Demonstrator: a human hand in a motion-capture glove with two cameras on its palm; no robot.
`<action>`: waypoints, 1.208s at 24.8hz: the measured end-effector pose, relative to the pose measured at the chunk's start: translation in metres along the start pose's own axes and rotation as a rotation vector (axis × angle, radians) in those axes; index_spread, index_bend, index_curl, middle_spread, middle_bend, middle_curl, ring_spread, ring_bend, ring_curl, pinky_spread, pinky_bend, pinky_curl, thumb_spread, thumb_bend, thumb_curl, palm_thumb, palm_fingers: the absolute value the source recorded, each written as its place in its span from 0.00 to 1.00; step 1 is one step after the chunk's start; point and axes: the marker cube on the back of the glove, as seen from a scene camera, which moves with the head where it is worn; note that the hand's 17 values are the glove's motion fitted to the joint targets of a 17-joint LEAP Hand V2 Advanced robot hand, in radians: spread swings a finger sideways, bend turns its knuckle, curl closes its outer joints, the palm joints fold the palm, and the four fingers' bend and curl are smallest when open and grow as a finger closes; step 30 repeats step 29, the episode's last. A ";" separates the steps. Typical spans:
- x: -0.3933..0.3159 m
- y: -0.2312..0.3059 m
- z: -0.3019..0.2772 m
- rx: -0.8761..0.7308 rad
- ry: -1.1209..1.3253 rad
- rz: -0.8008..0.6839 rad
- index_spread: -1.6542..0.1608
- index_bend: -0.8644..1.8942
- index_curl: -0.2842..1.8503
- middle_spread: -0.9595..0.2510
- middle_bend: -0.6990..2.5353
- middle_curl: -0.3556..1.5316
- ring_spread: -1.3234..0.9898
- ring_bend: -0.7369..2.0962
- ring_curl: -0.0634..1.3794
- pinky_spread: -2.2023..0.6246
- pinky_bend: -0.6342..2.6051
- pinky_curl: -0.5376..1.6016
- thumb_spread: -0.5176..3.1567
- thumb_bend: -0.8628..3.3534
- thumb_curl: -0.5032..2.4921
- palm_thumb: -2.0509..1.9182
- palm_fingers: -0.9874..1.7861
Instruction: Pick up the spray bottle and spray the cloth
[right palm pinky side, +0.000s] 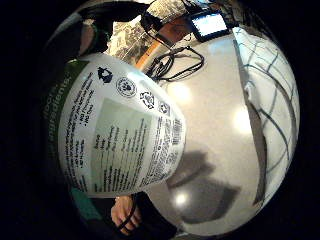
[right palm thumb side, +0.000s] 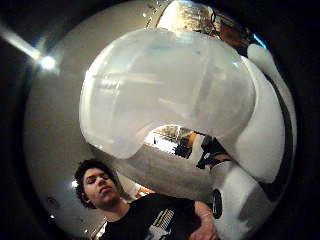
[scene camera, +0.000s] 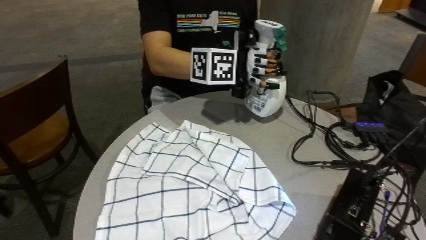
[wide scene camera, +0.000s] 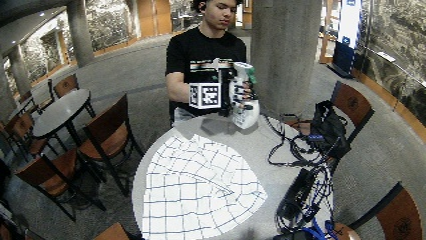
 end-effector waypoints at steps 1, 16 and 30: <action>0.004 -0.002 0.008 -0.006 0.007 -0.003 0.81 0.46 0.41 0.69 0.37 0.47 0.52 0.41 0.34 0.86 0.22 0.32 0.28 0.20 0.41 0.75 0.74; 0.030 0.001 0.029 -0.037 0.088 -0.017 0.81 0.44 0.41 0.70 0.36 0.46 0.52 0.40 0.34 0.87 0.22 0.30 0.34 0.19 0.39 0.74 0.71; 0.049 0.143 -0.135 0.333 0.646 -0.144 0.80 0.38 0.36 0.74 0.32 0.43 0.53 0.38 0.31 0.87 0.24 0.33 0.40 0.20 0.35 0.72 0.67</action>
